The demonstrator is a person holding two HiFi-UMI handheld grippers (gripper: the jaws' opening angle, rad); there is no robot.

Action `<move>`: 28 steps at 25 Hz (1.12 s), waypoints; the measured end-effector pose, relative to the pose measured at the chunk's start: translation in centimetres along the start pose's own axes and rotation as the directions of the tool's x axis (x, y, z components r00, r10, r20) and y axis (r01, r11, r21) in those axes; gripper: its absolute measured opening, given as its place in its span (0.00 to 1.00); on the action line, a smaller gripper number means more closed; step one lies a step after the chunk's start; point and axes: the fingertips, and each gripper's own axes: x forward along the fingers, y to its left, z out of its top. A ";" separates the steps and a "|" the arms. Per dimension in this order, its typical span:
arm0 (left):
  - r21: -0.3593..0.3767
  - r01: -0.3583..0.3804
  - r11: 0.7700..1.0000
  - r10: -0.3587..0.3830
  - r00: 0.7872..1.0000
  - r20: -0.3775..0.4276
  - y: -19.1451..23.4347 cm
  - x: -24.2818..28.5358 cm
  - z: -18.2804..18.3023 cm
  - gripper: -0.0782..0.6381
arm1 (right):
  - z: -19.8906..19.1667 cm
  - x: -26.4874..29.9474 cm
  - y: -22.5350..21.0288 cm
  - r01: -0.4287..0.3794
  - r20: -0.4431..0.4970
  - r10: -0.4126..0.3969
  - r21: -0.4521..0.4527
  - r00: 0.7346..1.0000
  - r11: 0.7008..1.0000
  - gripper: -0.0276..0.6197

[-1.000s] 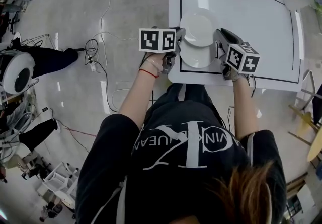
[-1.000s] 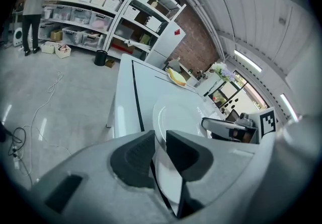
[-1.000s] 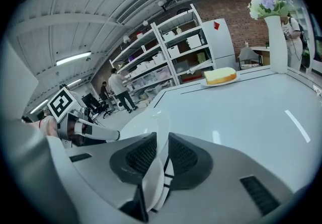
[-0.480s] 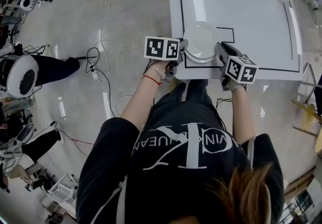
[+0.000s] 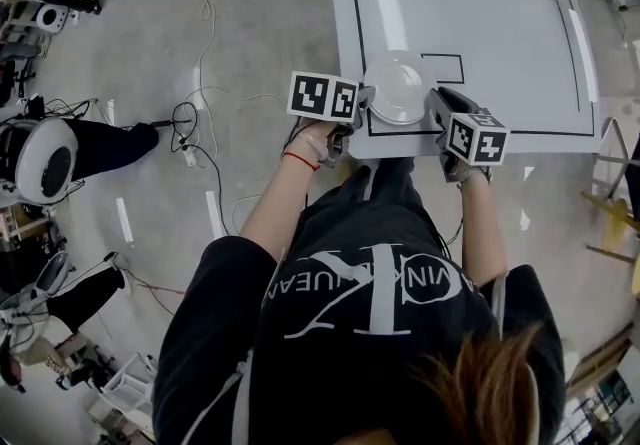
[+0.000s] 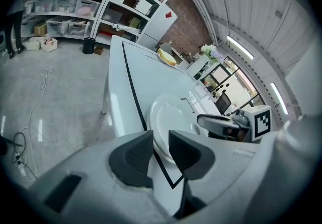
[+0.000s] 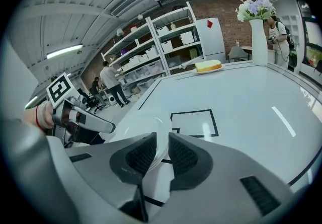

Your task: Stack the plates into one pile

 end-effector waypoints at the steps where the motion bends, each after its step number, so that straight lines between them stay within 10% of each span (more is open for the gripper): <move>1: 0.008 -0.005 1.000 0.005 1.000 -0.001 0.0 -0.1 0.1 0.25 | 0.1 -0.1 -0.1 0.003 0.003 -0.003 0.001 1.000 1.000 0.16; 28: 0.099 -0.012 0.995 -0.003 0.989 0.150 -0.3 -3.7 6.0 0.24 | 5.2 -2.5 0.8 -0.012 0.159 0.011 0.007 0.987 1.000 0.16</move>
